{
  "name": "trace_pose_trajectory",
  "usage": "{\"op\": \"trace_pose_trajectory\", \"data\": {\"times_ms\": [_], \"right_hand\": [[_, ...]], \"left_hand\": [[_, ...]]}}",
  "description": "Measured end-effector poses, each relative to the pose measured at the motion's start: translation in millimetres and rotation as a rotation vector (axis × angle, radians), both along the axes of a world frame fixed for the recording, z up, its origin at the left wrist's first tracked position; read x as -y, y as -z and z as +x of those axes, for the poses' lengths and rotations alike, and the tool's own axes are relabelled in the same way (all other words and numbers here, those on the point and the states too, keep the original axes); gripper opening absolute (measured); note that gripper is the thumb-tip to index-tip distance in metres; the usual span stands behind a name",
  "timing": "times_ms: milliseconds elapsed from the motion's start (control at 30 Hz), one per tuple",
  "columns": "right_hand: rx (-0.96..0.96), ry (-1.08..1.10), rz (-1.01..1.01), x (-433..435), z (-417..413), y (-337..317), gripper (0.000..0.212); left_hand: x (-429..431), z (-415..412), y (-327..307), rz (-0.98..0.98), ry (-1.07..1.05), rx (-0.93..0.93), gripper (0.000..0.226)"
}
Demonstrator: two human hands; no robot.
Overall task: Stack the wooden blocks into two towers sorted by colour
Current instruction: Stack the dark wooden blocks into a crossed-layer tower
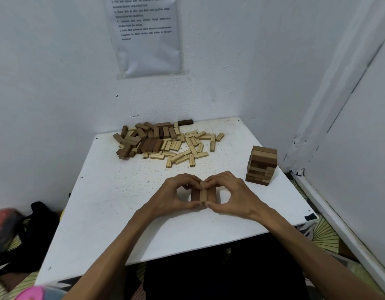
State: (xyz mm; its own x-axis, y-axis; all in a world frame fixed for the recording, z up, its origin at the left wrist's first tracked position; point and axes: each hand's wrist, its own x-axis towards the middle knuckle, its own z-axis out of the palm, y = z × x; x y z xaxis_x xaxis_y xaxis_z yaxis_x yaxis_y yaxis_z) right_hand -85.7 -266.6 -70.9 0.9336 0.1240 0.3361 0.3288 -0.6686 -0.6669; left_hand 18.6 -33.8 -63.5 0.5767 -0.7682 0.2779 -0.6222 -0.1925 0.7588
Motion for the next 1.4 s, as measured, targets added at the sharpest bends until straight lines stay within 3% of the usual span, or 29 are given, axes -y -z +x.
{"op": "trace_pose_trajectory", "data": {"times_ms": [333, 667, 1400], "right_hand": [[0.129, 0.079, -0.026, 35.0, -1.5, -55.8, 0.043], [0.080, 0.166, -0.053, 91.2, -12.5, -92.9, 0.040], [-0.002, 0.293, -0.079, 161.2, -16.0, -68.3, 0.044]], "left_hand": [[41.8, 14.5, -58.6, -0.052, 0.061, 0.133, 0.041], [109.4, 23.1, -87.6, -0.054, 0.146, 0.185, 0.039], [196.0, 41.8, -68.8, -0.016, 0.267, 0.061, 0.037]]}}
